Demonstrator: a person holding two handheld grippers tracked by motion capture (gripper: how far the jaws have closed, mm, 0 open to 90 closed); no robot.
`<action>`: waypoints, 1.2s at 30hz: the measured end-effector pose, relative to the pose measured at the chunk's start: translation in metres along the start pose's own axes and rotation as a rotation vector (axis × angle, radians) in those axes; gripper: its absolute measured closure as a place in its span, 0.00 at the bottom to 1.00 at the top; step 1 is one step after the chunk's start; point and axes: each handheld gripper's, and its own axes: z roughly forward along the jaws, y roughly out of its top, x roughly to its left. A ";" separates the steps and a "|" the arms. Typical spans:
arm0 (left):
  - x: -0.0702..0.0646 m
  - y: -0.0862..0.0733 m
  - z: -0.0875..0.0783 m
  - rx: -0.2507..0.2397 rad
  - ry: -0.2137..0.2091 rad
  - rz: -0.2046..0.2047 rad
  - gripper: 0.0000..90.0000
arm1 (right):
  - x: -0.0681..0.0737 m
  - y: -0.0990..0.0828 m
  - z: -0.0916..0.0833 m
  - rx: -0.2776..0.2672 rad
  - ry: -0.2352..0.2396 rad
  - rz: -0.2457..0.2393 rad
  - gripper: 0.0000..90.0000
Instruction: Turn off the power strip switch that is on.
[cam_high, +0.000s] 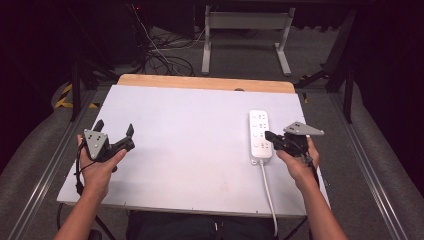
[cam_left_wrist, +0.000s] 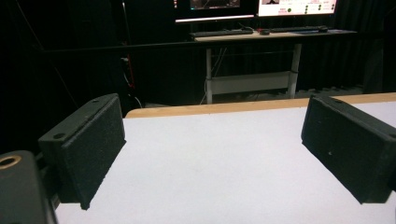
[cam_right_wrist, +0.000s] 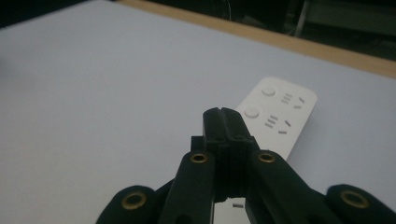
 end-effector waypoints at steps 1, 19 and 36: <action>0.000 0.000 0.000 -0.001 -0.001 -0.001 0.07 | 0.000 0.001 -0.011 -0.079 0.003 0.010 1.00; -0.002 0.001 0.002 -0.008 -0.006 -0.004 0.07 | -0.003 -0.011 -0.049 -0.400 -0.042 -0.013 1.00; -0.002 0.001 0.002 -0.009 -0.008 -0.005 0.07 | -0.004 -0.008 -0.048 -0.445 -0.074 0.028 0.09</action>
